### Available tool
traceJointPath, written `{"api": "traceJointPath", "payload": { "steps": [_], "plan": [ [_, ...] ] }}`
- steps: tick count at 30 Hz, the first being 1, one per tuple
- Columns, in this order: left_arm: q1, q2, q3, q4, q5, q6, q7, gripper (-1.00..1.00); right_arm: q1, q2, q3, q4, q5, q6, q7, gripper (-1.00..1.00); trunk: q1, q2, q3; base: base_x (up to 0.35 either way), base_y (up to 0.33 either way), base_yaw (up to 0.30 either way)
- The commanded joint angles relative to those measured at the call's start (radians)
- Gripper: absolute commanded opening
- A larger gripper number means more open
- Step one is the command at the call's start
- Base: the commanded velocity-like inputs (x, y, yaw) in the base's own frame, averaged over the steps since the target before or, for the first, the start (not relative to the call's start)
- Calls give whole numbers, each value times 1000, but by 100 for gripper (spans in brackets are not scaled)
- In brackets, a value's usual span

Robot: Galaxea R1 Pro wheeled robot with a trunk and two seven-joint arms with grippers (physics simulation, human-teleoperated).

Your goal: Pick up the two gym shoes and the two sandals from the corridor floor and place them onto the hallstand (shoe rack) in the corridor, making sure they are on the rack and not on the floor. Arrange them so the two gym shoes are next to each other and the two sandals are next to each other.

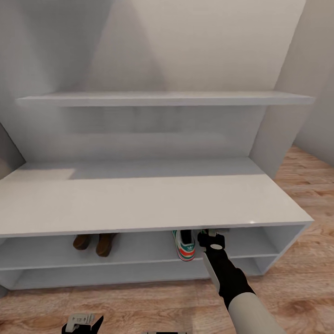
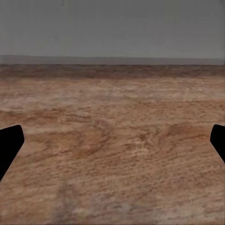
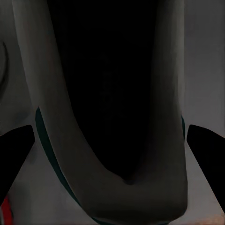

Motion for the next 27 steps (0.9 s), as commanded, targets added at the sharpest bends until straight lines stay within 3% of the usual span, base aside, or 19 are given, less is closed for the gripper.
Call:
{"api": "traceJointPath", "payload": {
  "steps": [1,20,21,27],
  "plan": [
    [-1,-1,9,0,-10,-5,-5,100,0,0,2,-2,5,9,-4,-100,0,0,-1,33,24,0],
    [-1,-1,9,1,-10,-5,-5,100,0,0,2,-1,5,9,-3,-100,0,0,-1,4,3,0],
    [-1,-1,9,1,-10,-5,-5,100,0,0,2,0,4,9,-3,100,0,0,-1,0,0,0],
    [-1,-1,9,1,-10,-5,-5,100,0,0,3,1,3,9,-3,100,0,0,-1,0,0,0]
  ]
}}
